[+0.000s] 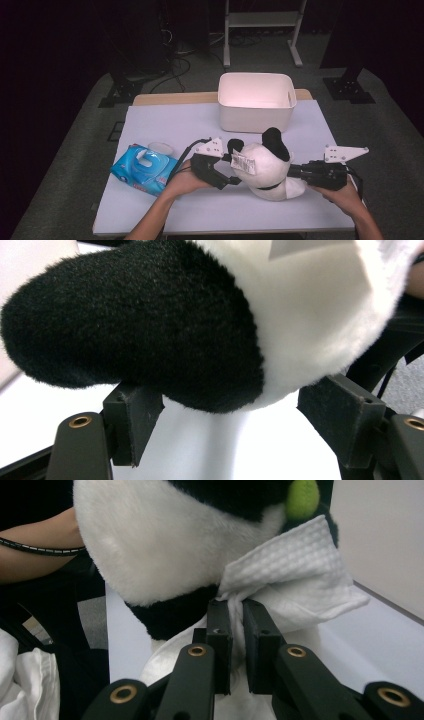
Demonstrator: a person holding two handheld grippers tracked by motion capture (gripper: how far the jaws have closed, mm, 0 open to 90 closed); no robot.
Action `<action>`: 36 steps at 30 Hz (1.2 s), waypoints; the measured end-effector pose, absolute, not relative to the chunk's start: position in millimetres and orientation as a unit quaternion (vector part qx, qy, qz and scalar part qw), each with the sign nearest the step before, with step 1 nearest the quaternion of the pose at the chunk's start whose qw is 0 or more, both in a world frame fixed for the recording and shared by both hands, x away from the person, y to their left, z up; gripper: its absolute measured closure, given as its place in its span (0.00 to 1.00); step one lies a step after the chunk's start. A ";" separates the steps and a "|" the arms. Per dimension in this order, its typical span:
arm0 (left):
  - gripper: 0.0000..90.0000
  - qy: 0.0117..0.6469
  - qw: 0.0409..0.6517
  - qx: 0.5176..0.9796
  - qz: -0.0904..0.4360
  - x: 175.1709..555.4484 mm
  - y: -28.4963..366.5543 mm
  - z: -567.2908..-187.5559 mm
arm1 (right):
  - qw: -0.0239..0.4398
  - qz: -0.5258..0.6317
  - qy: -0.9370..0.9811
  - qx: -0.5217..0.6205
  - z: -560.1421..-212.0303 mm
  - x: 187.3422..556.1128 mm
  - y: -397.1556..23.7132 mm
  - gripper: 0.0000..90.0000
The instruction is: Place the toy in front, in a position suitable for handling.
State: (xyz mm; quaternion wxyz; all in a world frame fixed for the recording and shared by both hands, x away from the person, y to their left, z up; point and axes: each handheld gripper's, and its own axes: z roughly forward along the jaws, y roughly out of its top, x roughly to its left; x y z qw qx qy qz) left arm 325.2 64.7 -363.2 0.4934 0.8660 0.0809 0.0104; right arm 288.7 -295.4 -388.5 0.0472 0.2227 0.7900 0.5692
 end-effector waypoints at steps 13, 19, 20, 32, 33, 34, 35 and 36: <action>0.26 0.087 0.501 0.861 0.025 323.4 85.6 -345.3 | 0.019 0.572 0.792 0.215 -405.1 300.6 -269.9 0.92; 0.22 0.102 0.500 0.860 0.009 328.8 86.3 -355.5 | 0.014 0.574 0.790 0.215 -405.2 297.7 -273.5 0.92; 0.21 0.103 0.503 0.858 0.006 329.9 86.2 -355.5 | 0.012 0.575 0.790 0.214 -405.5 297.2 -273.4 0.92; 0.38 0.082 0.520 0.850 0.007 327.8 68.7 -358.9 | 0.004 0.571 0.795 0.206 -407.1 296.1 -267.3 0.91; 0.42 0.082 0.520 0.850 0.007 327.8 68.7 -358.9 | 0.004 0.571 0.795 0.206 -407.1 296.1 -267.3 0.91; 0.42 0.082 0.522 0.849 0.011 326.8 68.7 -358.3 | 0.004 0.570 0.795 0.206 -407.4 296.0 -267.5 0.92; 0.49 0.077 0.521 0.850 0.016 325.5 68.9 -357.8 | 0.005 0.571 0.795 0.207 -407.4 295.9 -268.1 0.92; 0.53 0.074 0.522 0.850 0.019 324.8 69.1 -357.6 | 0.008 0.569 0.795 0.208 -407.3 295.8 -268.8 0.92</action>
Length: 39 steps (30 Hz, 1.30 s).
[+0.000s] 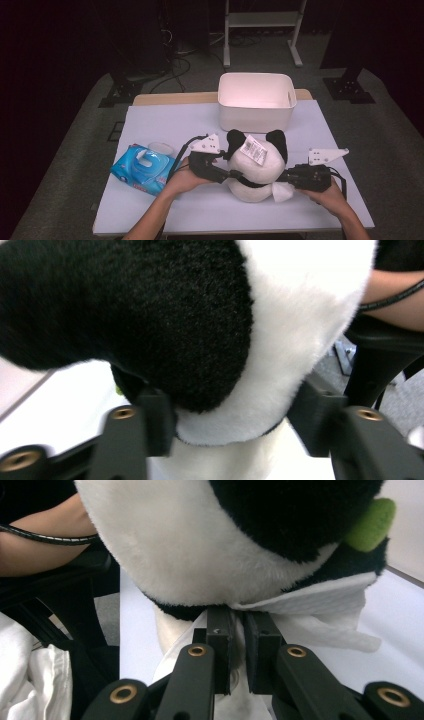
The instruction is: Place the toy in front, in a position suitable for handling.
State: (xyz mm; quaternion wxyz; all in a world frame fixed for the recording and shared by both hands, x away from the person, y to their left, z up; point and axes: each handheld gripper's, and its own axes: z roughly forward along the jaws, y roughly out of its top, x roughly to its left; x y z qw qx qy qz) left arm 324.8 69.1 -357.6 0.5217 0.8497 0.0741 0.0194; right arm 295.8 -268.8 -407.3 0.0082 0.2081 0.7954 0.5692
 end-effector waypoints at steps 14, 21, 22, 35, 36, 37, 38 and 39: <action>0.57 0.056 0.527 0.848 0.025 318.6 68.8 -358.9 | 0.021 0.613 0.753 0.240 -392.5 290.5 -311.8 0.92; 0.56 0.055 0.527 0.848 0.026 316.4 74.8 -360.5 | 0.045 0.603 0.771 0.199 -352.6 294.4 -299.0 0.92; 0.56 0.053 0.526 0.848 0.026 315.9 74.7 -360.5 | 0.046 0.606 0.769 0.196 -348.8 295.3 -298.3 0.92; 0.56 0.048 0.521 0.851 0.037 311.3 67.9 -358.0 | 0.080 0.566 0.807 0.149 -296.5 313.8 -261.5 0.91; 0.56 0.049 0.518 0.853 0.040 310.3 65.9 -356.8 | 0.077 0.561 0.812 0.141 -294.9 313.0 -256.1 0.91; 0.56 0.051 0.515 0.855 0.043 309.7 64.5 -355.9 | 0.076 0.554 0.818 0.133 -294.1 311.2 -250.0 0.91; 0.57 0.051 0.513 0.856 0.043 309.6 64.6 -355.7 | 0.076 0.549 0.823 0.126 -293.6 308.9 -244.7 0.91; 0.57 0.052 0.514 0.855 0.042 309.9 66.0 -356.2 | 0.075 0.546 0.826 0.121 -292.7 306.6 -241.8 0.91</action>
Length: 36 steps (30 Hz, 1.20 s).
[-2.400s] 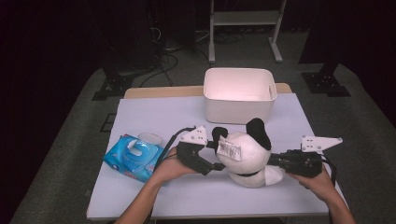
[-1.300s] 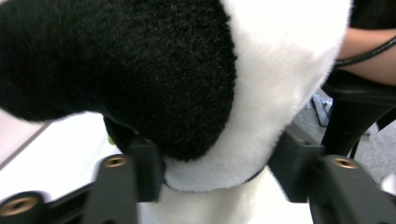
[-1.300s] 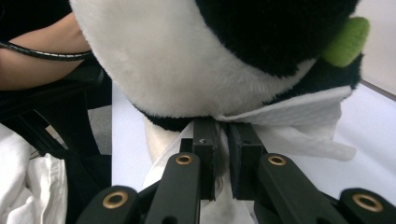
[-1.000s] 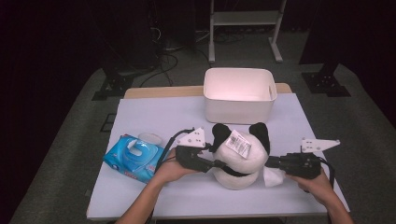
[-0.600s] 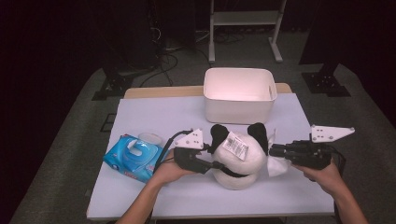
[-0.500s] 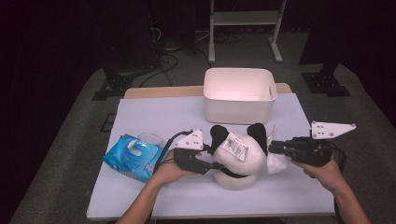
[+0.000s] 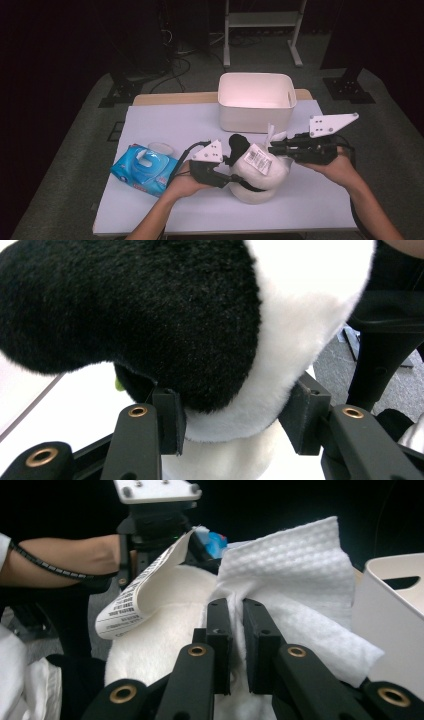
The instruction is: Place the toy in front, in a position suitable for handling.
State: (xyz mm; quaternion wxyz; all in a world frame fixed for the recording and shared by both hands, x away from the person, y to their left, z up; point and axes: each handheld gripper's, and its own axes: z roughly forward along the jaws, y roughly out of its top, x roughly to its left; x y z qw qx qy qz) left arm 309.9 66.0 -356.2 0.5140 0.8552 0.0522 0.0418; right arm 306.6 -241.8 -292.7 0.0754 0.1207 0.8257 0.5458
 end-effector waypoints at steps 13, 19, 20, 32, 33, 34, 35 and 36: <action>0.57 0.057 0.518 0.852 0.041 311.1 67.5 -357.8 | 0.111 0.516 0.835 0.155 -289.7 303.0 -269.4 0.91; 0.58 0.031 0.519 0.853 0.054 305.0 62.3 -356.4 | 0.110 0.512 0.837 0.155 -287.9 306.4 -271.0 0.91; 0.58 0.028 0.518 0.853 0.054 304.3 61.9 -356.2 | 0.112 0.511 0.838 0.159 -287.1 308.6 -270.0 0.91; 0.58 0.048 0.521 0.851 0.049 307.8 66.8 -358.0 | 0.112 0.508 0.837 0.172 -286.4 317.6 -274.2 0.91; 0.58 0.047 0.521 0.851 0.048 308.3 67.1 -358.1 | 0.113 0.507 0.837 0.173 -286.5 316.1 -277.4 0.91; 0.58 0.046 0.522 0.851 0.048 308.4 67.0 -358.1 | 0.113 0.508 0.836 0.175 -287.0 314.7 -280.1 0.91; 0.58 0.044 0.523 0.850 0.048 307.7 65.9 -358.2 | 0.110 0.508 0.836 0.177 -287.7 313.3 -282.2 0.91; 0.58 0.041 0.521 0.851 0.051 306.3 63.4 -357.1 | 0.109 0.508 0.836 0.176 -288.3 312.1 -283.1 0.91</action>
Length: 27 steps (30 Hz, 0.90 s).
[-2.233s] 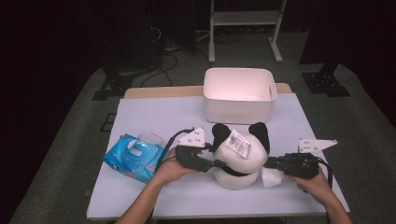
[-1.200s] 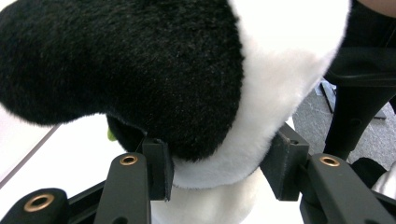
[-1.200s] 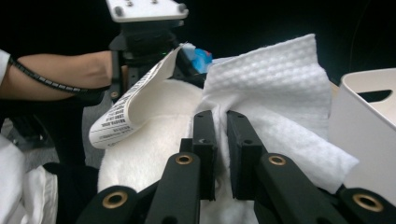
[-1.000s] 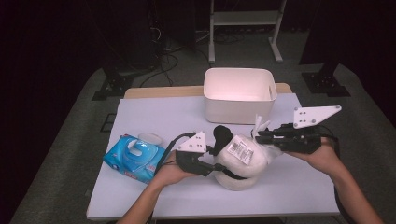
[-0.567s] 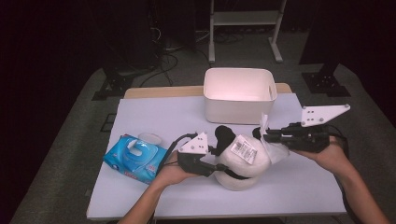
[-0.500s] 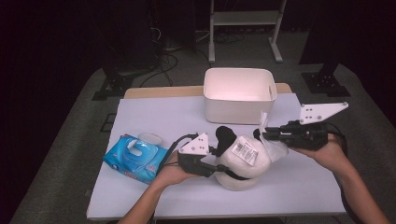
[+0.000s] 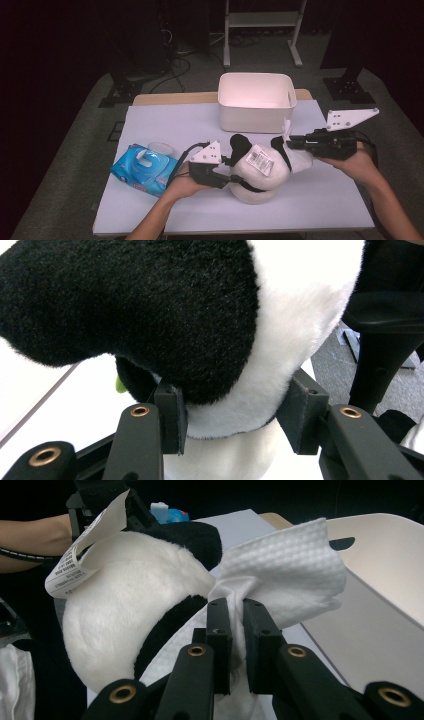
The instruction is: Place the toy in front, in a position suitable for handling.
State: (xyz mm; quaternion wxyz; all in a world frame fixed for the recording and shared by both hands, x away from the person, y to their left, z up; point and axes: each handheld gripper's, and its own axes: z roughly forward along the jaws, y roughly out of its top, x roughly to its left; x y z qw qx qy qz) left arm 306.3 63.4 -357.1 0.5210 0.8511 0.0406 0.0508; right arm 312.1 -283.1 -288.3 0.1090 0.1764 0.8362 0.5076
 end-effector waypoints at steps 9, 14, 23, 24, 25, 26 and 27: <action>0.58 0.057 0.523 0.849 0.049 309.8 65.5 -358.0 | 0.081 0.517 0.840 0.143 -288.8 309.7 -258.5 0.91; 0.58 0.059 0.523 0.849 0.048 310.8 68.4 -358.7 | 0.075 0.515 0.841 0.149 -287.2 305.7 -269.6 0.91; 0.58 0.048 0.519 0.852 0.051 307.3 62.0 -356.6 | 0.051 0.527 0.839 0.127 -286.3 305.9 -248.4 0.91; 0.58 0.048 0.519 0.852 0.051 307.3 62.0 -356.6 | 0.051 0.527 0.839 0.127 -286.3 305.9 -248.4 0.91; 0.58 0.047 0.519 0.852 0.051 307.0 61.8 -356.6 | 0.044 0.533 0.837 0.116 -283.2 306.1 -239.0 0.91; 0.58 0.046 0.517 0.853 0.052 307.1 61.6 -356.3 | 0.038 0.537 0.835 0.109 -281.6 305.8 -234.3 0.91; 0.58 0.045 0.516 0.854 0.053 307.1 61.5 -355.9 | 0.036 0.537 0.836 0.102 -279.8 304.9 -229.6 0.91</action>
